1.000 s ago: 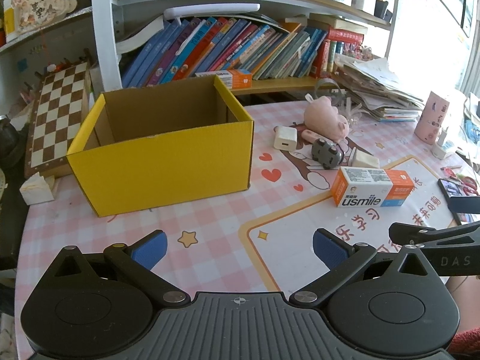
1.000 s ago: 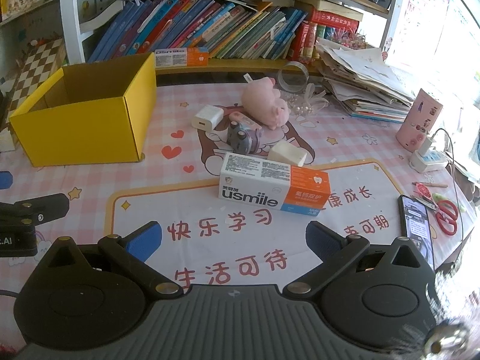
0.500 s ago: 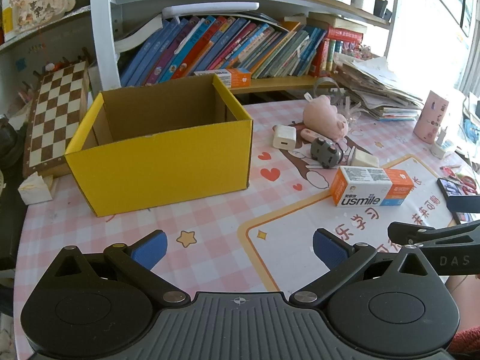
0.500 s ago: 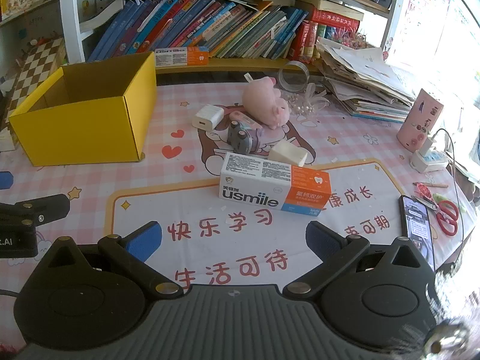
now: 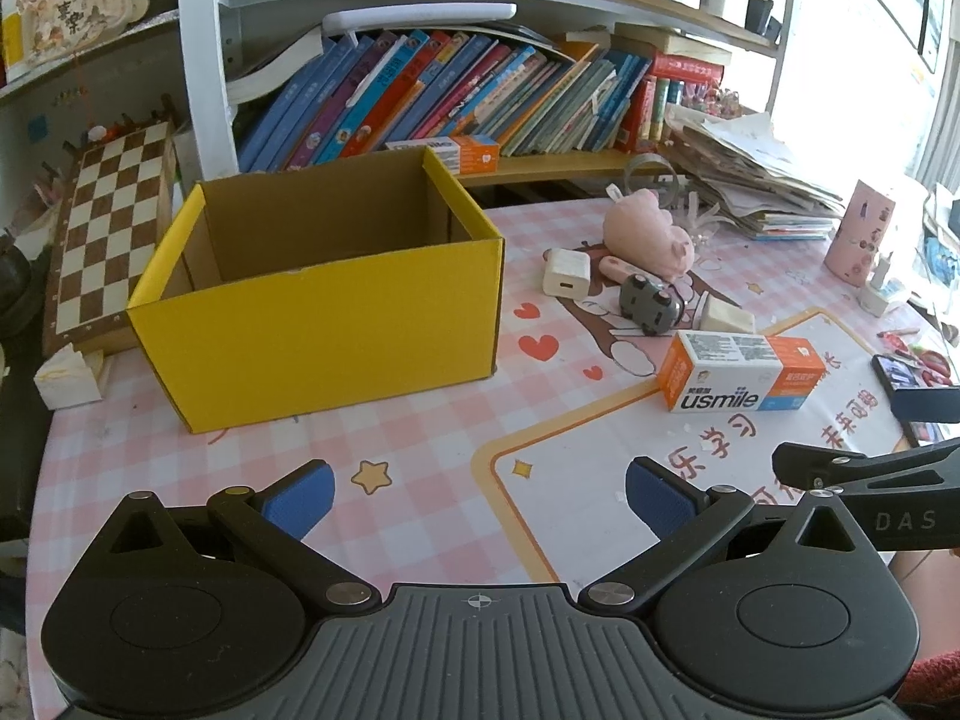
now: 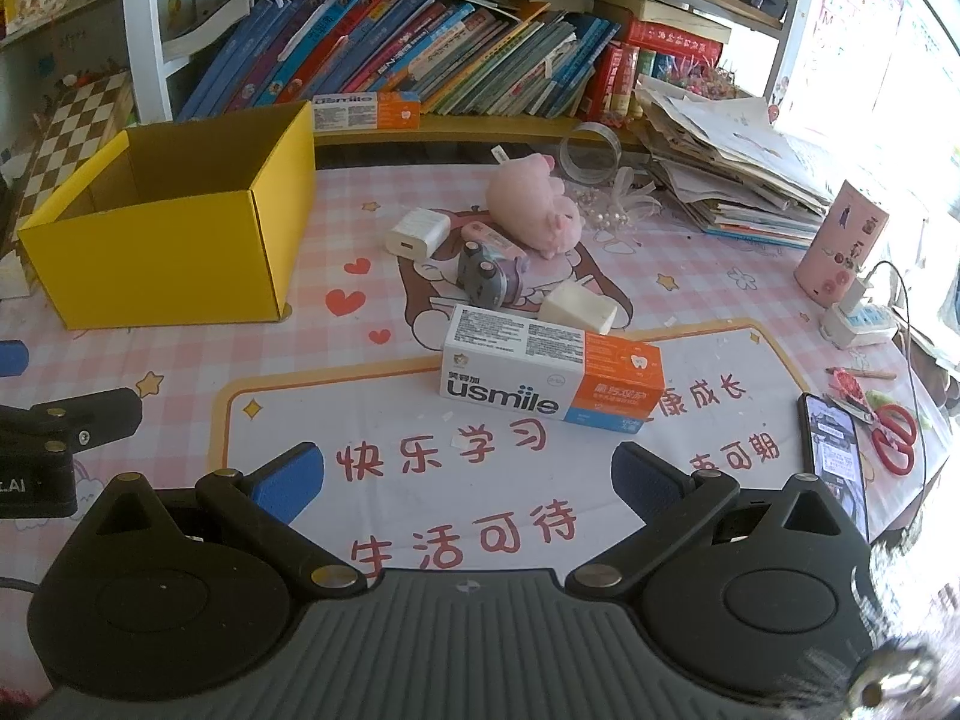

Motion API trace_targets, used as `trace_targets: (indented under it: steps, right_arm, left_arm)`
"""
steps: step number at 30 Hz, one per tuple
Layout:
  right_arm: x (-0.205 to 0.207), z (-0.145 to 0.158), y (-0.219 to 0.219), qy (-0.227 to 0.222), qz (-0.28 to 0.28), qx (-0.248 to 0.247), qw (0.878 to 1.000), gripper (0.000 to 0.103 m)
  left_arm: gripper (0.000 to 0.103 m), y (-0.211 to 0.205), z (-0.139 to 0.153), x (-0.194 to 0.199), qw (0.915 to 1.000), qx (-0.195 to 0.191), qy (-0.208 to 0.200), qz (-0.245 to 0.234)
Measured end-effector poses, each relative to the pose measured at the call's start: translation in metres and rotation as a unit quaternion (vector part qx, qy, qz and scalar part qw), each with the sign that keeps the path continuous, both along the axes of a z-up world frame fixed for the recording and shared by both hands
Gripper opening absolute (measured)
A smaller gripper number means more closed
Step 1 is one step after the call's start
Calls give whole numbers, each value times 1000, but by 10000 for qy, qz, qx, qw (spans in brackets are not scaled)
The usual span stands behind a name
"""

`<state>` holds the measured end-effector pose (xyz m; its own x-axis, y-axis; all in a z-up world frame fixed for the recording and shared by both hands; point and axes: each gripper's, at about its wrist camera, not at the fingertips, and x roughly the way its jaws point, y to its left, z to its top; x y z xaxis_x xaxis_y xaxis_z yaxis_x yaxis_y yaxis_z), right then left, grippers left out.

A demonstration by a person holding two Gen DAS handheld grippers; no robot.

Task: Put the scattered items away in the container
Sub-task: 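Move the right tool to the usmile toothpaste box and close on it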

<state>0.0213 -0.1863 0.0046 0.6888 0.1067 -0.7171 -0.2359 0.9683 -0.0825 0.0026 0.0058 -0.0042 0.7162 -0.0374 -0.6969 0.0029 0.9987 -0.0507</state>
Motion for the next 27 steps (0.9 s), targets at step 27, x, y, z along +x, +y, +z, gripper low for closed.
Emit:
trace_targets:
  steps: [27]
  right_arm:
    - [1, 9, -3, -306, 382, 30, 9988, 103]
  left_arm:
    - [103, -10, 1, 5, 9998, -115, -142, -23]
